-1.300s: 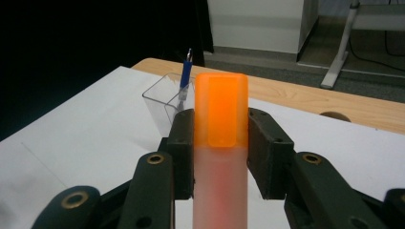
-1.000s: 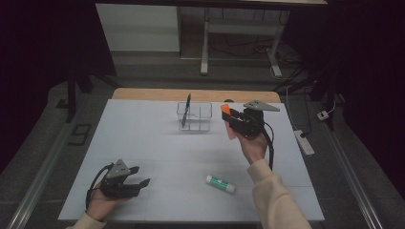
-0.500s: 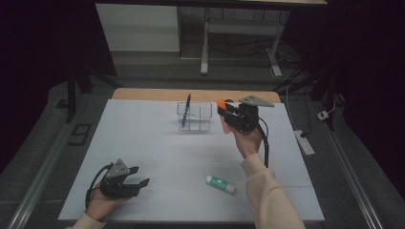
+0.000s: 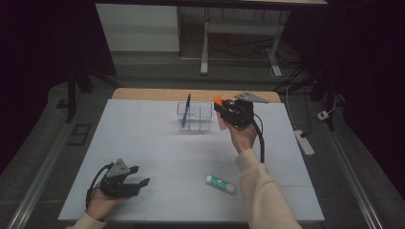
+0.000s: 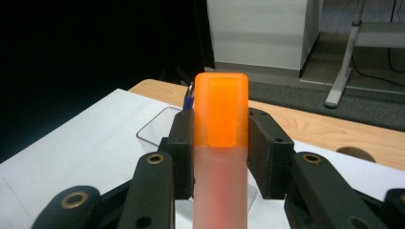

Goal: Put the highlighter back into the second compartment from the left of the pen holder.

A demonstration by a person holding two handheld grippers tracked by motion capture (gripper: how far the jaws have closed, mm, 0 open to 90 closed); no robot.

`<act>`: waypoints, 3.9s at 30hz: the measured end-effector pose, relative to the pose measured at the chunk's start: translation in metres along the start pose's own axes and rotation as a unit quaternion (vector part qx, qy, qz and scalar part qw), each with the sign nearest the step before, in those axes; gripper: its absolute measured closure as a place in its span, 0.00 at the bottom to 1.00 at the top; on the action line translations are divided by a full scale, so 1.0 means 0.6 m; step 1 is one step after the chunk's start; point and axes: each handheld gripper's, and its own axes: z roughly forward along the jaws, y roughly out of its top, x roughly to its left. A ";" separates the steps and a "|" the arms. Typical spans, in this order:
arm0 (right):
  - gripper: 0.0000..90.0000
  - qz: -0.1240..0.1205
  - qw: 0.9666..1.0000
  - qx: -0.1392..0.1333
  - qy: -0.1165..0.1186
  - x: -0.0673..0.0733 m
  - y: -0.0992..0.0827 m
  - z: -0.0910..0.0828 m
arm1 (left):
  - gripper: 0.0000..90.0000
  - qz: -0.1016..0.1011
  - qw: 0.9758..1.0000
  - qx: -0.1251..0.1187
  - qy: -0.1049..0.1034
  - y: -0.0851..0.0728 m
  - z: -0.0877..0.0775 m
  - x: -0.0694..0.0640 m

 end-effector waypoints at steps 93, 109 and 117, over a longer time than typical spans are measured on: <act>0.54 -0.010 1.000 0.002 0.002 0.046 0.027 0.184 | 0.38 -0.005 1.000 -0.001 0.004 -0.013 -0.005 0.006; 0.51 -0.017 0.999 0.020 0.027 0.033 0.018 0.129 | 0.38 -0.005 1.000 -0.002 0.007 -0.012 -0.006 0.006; 0.50 -0.020 0.999 0.021 0.035 0.017 0.009 0.083 | 0.38 -0.004 1.000 0.002 0.011 -0.012 -0.004 0.005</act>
